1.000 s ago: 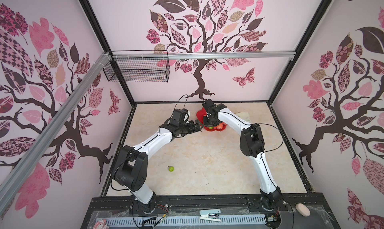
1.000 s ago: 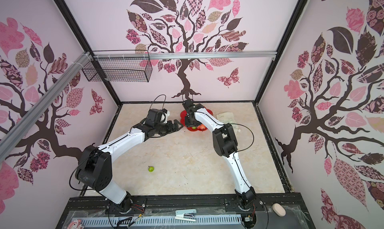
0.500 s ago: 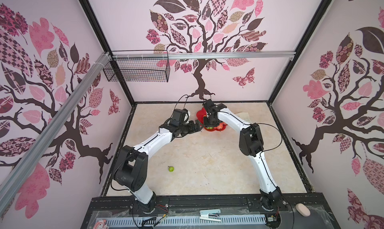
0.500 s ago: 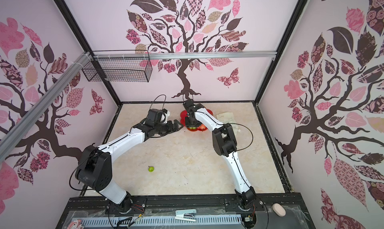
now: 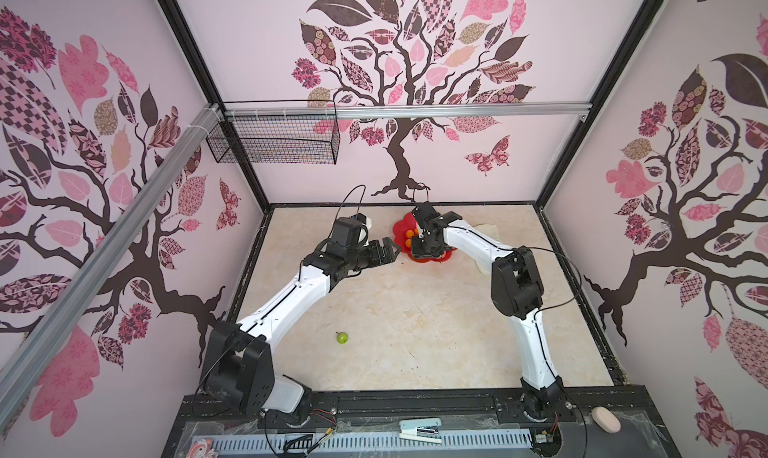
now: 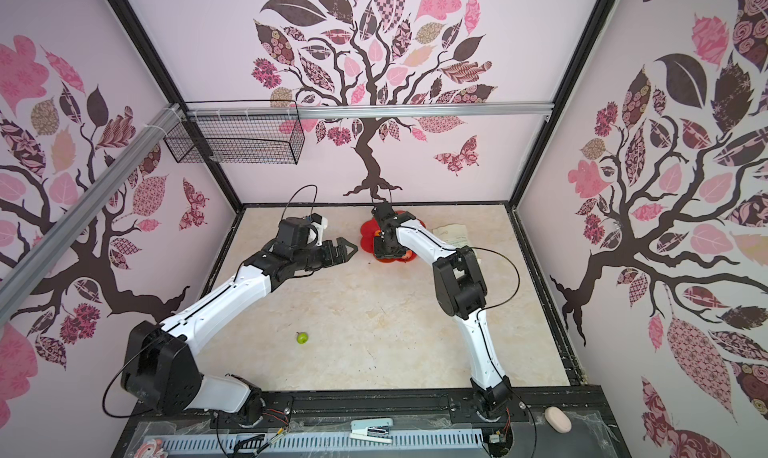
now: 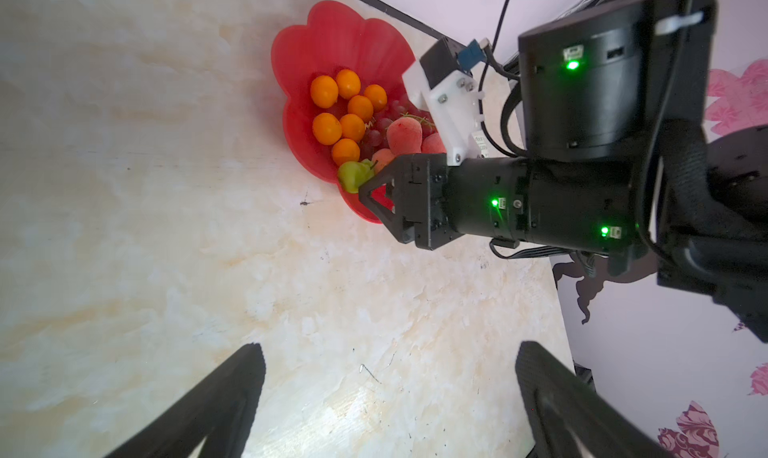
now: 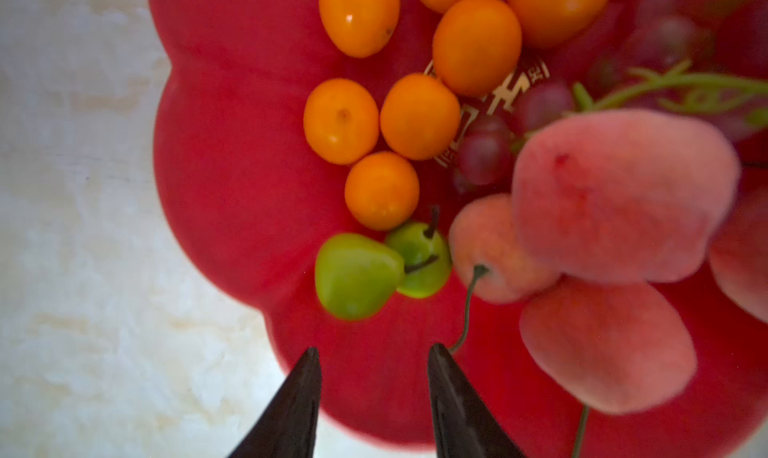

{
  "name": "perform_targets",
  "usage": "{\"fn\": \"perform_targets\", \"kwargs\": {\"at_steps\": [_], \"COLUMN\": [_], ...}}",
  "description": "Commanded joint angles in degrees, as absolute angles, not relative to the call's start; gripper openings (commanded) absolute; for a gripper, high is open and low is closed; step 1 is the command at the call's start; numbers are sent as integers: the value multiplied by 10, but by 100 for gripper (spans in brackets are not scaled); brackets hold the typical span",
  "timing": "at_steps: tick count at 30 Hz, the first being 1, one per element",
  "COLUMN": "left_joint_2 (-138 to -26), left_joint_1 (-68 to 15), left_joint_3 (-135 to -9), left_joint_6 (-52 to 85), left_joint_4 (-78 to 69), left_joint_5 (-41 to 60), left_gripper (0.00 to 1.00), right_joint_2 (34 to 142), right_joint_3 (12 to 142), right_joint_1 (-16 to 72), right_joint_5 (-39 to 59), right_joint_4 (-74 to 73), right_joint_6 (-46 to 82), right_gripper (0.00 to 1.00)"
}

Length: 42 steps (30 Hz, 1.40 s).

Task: Place and organize the fake fruits in the fruit bowl
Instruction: 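Move the right gripper to the pear nearest the robot while the left gripper draws nearer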

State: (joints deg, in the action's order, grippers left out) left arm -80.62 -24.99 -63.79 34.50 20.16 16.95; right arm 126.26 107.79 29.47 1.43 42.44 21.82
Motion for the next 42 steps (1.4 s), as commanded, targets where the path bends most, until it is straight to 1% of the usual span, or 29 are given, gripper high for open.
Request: {"fn": "perform_targets", "kwargs": {"at_steps": [1,5,9,12,15,19,27,34,38,42], "left_joint_2": [-769,-712,-669,-648,-618,-577,-484,-466,-460,-461], "left_joint_1": [-246,-243,-240,-239,-237,-213,-107,-38,11,23], "left_joint_3": [-602,-571,-541,-530,-509,-482,-419,-425,-427,-429], "left_joint_6": [332,333,350,358,363,370,403,423,425,427], "left_joint_4": [241,253,268,311,344,383,422,501,535,548], "left_joint_5": [129,114,106,92,68,68,133,125,141,150], "left_gripper": [98,98,98,98,98,98,98,98,98,98], "right_joint_2": [1162,1105,1065,1048,1042,1044,1093,1149,1184,1224], "right_joint_3": [1026,949,883,850,825,802,824,892,932,975], "right_joint_1": [295,308,341,374,403,444,512,579,607,621], "right_joint_5": [38,53,51,36,43,47,95,105,109,110], "right_joint_4": [341,292,257,242,226,212,222,256,271,295], "right_joint_6": [238,246,252,264,284,304,330,313,314,320], "right_gripper": [45,45,46,45,45,45,45,46,46,46]}}
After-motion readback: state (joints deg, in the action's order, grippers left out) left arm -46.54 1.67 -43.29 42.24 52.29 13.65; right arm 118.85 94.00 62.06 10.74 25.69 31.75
